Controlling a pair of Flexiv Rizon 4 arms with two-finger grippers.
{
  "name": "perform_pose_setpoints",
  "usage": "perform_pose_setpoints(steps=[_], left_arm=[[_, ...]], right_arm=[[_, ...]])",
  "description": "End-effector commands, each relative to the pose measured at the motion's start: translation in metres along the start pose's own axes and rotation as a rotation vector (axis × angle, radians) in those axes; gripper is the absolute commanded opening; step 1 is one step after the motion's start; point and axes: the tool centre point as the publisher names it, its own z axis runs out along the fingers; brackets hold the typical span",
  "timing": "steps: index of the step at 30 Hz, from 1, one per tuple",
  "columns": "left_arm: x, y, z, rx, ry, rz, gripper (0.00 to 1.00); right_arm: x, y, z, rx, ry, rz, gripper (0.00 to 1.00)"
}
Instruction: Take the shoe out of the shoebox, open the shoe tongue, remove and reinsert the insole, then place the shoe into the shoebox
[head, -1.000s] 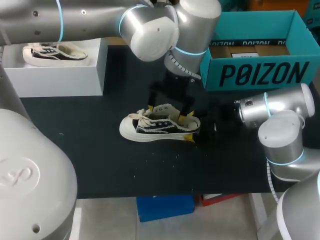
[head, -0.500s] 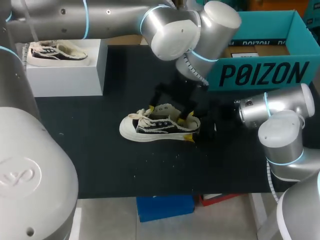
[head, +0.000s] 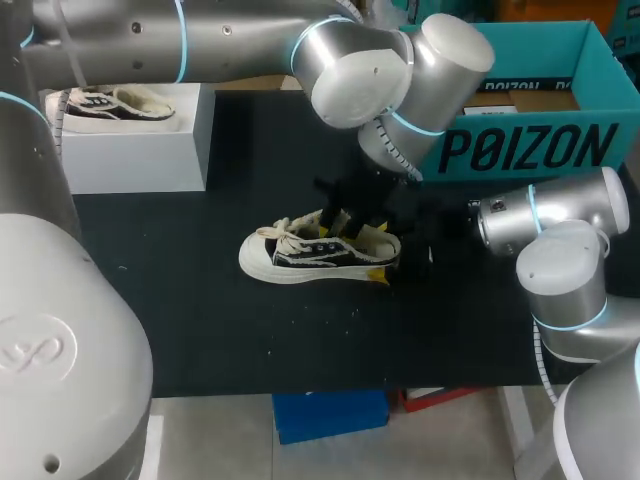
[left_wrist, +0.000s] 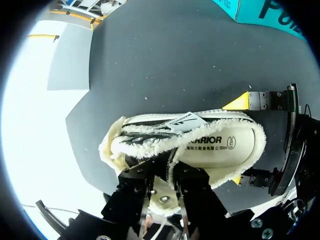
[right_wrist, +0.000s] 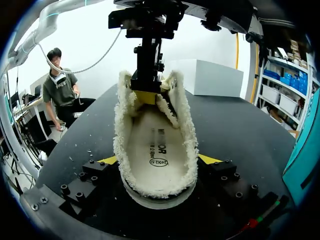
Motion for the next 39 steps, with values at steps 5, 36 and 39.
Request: perform_pose_setpoints(steps=[5, 36, 39], left_arm=[[-0.002, 0.003, 0.002, 0.006, -0.046, -0.076, 0.00], [-0.066, 0.007, -0.031, 0.193, 0.105, -0.252, 0.00], [-0.072, 0.011, -0.029, 0.201, 0.101, -0.263, 0.00]], right_arm=[[-0.001, 0.000, 0.003, 0.003, 0.000, 0.001, 0.00], [-0.001, 0.000, 0.003, 0.003, 0.000, 0.001, 0.00], [-0.001, 0.000, 0.003, 0.003, 0.000, 0.001, 0.00]])
